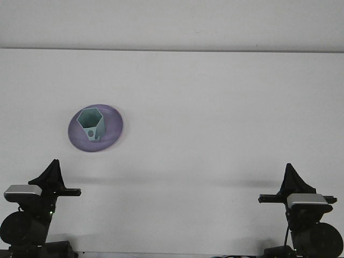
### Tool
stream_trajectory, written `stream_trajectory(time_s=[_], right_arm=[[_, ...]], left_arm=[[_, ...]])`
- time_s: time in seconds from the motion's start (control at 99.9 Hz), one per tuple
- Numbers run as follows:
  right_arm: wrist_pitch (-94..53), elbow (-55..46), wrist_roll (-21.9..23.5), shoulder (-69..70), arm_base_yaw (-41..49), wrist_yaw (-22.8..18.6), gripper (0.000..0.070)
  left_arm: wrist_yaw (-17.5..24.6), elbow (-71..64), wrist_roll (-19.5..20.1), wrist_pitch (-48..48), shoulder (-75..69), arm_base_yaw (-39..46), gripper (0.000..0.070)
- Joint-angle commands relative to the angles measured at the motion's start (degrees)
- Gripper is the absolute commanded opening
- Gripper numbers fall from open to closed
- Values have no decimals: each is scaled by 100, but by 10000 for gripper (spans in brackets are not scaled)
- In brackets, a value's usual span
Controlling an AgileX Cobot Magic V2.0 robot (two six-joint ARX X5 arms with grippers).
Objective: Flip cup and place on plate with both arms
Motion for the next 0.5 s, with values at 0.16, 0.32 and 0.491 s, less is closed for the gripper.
stream_trajectory(time_s=[0.16,0.32,0.491], right_arm=[[61,24,76,-26,4,105,0],[66,24,76,-26,4,66,0],[68,24,76,-26,4,68,0]], left_arm=[[26,44,-205,280,4,11,13],[26,44,-205,280,4,11,13],[26,44,-205,280,4,11,13]])
